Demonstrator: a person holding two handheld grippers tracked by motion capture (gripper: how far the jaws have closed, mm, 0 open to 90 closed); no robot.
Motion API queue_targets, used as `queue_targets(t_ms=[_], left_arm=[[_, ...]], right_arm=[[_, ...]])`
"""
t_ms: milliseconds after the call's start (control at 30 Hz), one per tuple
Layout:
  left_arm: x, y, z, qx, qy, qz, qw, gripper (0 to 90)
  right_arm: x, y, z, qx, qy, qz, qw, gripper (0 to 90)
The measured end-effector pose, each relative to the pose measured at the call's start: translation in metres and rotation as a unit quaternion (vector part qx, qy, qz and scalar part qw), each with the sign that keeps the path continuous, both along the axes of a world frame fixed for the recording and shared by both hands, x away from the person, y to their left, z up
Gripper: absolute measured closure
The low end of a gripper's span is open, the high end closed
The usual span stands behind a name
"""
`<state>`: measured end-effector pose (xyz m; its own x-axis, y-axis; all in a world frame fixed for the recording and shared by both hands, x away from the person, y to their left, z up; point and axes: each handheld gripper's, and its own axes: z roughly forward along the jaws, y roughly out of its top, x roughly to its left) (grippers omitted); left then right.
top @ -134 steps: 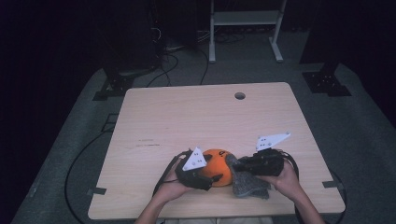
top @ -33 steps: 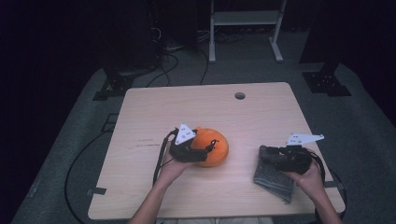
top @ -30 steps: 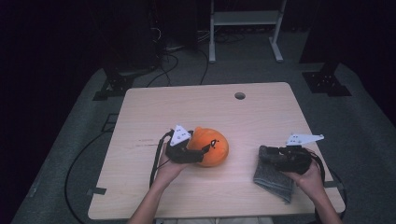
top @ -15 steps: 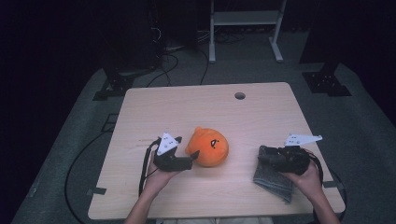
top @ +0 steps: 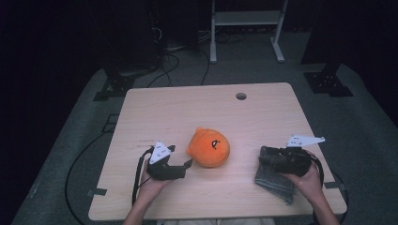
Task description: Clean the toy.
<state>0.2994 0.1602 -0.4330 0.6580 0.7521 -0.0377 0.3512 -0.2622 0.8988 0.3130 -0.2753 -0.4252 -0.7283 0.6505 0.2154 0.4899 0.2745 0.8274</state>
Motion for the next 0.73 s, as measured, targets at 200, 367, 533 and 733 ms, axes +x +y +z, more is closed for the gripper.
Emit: queue_targets(t_ms=[200,367,533,733], left_arm=[[-0.003,0.017,-0.01,-0.011,0.01,0.022,0.9997,12.6],[-0.005,0.027,-0.014,0.007,-0.006,0.045,0.9989,12.0],[-0.001,0.037,-0.019,-0.015,0.005,0.062,0.9979,12.0],[0.003,0.039,-0.024,0.011,-0.001,0.075,0.9971,12.0]], right_arm=[[-0.002,0.001,-0.003,0.0,0.001,-0.001,1.0,38.7],[-0.003,0.0,-0.003,0.001,-0.003,-0.006,1.0,38.7],[-0.005,-0.004,-0.005,0.006,-0.004,-0.012,0.9999,38.7],[-0.005,-0.005,-0.007,0.004,0.0,-0.01,0.9999,38.9]])
